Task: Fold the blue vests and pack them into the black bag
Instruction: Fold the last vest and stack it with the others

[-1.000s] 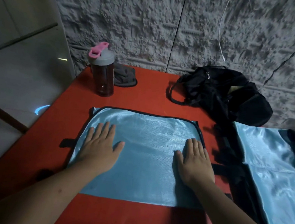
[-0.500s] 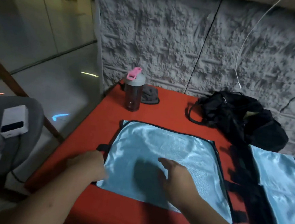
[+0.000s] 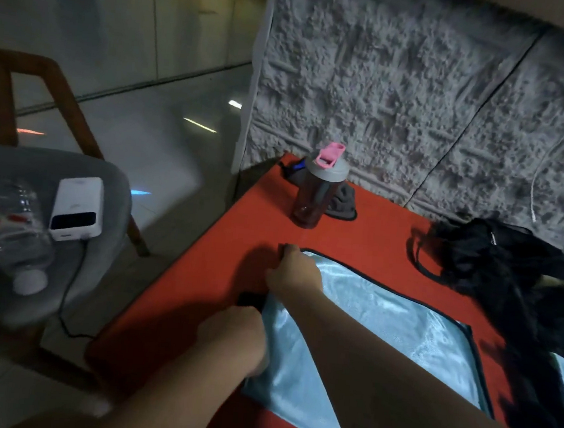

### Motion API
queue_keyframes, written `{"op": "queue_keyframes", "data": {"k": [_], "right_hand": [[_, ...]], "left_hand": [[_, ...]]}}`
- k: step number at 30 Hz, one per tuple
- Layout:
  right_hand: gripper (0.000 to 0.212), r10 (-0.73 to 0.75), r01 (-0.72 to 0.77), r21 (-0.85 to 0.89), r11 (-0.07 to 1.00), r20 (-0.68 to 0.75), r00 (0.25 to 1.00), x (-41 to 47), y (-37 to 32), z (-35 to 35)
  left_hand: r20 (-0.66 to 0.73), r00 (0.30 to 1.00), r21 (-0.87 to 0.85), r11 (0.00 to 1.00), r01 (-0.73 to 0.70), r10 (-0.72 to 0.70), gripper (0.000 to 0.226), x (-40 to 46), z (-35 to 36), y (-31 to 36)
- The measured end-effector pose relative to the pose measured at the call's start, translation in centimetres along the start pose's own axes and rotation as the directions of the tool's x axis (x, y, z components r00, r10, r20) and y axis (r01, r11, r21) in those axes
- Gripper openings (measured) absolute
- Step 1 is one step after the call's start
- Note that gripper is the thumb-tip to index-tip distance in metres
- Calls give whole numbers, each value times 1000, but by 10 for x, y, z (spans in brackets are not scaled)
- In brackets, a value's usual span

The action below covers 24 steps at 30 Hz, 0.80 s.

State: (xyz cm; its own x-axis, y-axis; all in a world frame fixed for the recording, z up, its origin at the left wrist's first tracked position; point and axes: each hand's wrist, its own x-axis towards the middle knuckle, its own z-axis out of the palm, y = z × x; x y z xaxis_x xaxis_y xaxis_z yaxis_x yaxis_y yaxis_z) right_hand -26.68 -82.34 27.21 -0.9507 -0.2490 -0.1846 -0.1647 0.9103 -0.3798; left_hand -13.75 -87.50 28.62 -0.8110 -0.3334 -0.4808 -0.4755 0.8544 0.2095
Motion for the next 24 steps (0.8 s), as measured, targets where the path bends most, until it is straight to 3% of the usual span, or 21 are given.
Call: {"op": "queue_keyframes", "data": {"k": [2,9,14,18,21,23,24], "right_hand": [[42,6,-6,-76,997,9,1000,7,-2,6],[40,-89,92,-370,924,25,996,17,-9,15],[32,-99,102,-342,934,28,995,26,1,9],[28,-54,53,-204,978,1,999,24,8,-4],[9,3,-10,-109,994,-64,998,19,17,-18],[26,1,-9,-145,989,-58,998,15,30,-28],[22,5,-16,-176,984,-64,998,14,38,-33]], "left_hand": [[-7,1000,-57,998,-24,24,42,4,-1,4],[-9,996,-131,987,-90,89,47,-1,-12,12],[-32,993,-146,983,-114,110,45,-8,-19,15],[-27,988,-199,968,-154,152,40,-15,-25,20],[5,980,-247,950,-191,198,35,-21,-26,30],[5,972,-273,935,-226,236,31,-25,-27,42],[-2,967,-286,927,-245,255,30,-27,-27,49]]}}
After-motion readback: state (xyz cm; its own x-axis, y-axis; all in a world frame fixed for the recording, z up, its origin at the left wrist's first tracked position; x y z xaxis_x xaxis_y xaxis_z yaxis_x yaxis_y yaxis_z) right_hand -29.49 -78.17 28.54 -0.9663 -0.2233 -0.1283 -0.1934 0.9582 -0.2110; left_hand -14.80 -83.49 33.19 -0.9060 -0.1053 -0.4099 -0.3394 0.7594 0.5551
